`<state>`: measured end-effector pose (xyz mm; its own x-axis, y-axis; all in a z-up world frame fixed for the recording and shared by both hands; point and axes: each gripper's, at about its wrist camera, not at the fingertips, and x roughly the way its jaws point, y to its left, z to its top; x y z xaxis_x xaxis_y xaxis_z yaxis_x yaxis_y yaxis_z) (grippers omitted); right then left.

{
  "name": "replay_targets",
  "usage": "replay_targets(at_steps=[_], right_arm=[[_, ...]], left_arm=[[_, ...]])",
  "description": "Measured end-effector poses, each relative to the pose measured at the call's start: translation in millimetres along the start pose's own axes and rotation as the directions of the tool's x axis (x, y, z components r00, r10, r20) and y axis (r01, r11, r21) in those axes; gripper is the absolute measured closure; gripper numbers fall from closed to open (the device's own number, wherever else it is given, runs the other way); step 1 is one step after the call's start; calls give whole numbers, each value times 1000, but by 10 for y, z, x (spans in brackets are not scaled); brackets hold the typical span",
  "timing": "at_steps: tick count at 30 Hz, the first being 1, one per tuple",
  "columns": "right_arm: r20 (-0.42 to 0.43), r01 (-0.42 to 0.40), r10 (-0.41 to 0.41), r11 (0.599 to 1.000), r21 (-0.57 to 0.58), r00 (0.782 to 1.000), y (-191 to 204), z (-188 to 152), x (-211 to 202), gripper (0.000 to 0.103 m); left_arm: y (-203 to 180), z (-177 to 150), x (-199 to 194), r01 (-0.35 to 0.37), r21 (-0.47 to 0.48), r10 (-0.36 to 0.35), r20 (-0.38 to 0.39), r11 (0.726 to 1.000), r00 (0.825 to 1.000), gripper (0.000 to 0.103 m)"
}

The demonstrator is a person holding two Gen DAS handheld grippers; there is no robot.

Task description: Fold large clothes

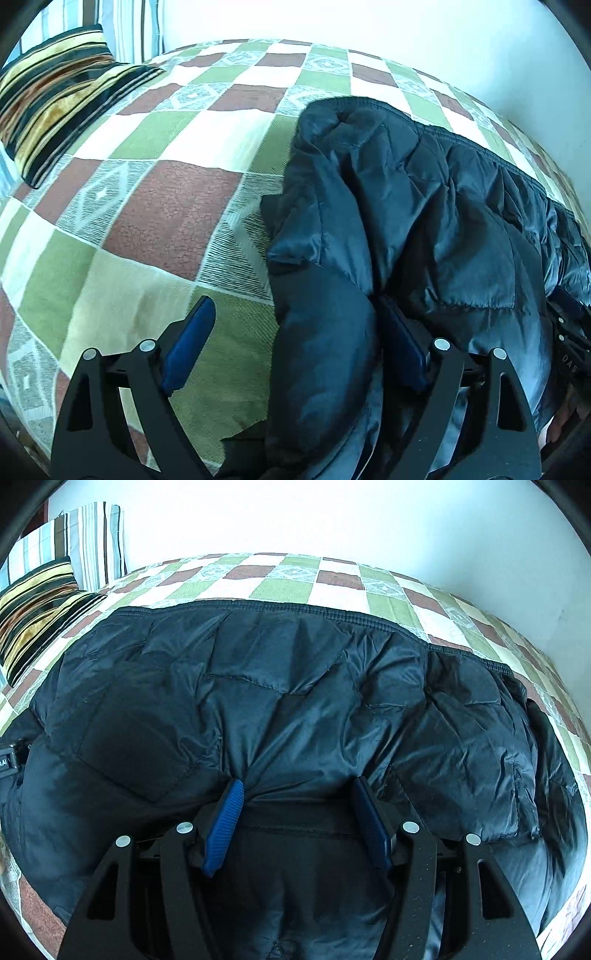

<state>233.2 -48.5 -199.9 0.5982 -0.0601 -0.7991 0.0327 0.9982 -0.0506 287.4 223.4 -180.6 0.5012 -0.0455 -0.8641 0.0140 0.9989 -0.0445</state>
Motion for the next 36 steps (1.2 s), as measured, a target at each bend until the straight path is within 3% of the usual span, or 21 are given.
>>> replay_targets(at_steps=[3,5,9,13,16,17,19,20,24,30,36], right_arm=[[6,-5,5,1000,2,1000,-10,-7,-5,42],[11,-4,4,1000,4,1000,-7,-11,-7,42],[18,-1,1,1000,2,1000,6,-27,-13,42],[17,-2,2,1000,3,1000,10,-36,-13,42],[20,-2,2,1000,2,1000,-1,-34,-15,42],[24,-1,1,1000,3,1000,3,-37,-17,42],[27,0,0,1000,2,1000,2,-39,-20,42],[29,-1,0,1000,3,1000,2,-41,-22,42],[30,-2,2,1000,1,1000,1,-45,-24,42],[34,2,-2,1000,1,999,13,-47,-17,42],[30,5,-5,1000,-1,1000,22,-36,-6,42]], left_arm=[[28,4,-52,41,12,-41,3,999,999,15],[44,-5,24,90,21,-89,-43,996,995,15],[49,13,155,106,17,-105,-59,994,993,9],[119,63,351,183,-32,-185,-124,983,975,3],[82,61,364,177,-2,-176,-135,984,975,3],[59,56,358,173,5,-170,-139,985,975,6],[23,59,323,222,1,-220,-142,975,965,30],[21,55,301,294,-28,-294,-152,955,944,54],[104,55,294,363,-136,-381,-150,922,912,74],[-122,136,-80,303,-56,-307,-85,951,948,87],[-445,351,-569,322,36,-322,21,946,946,88]])
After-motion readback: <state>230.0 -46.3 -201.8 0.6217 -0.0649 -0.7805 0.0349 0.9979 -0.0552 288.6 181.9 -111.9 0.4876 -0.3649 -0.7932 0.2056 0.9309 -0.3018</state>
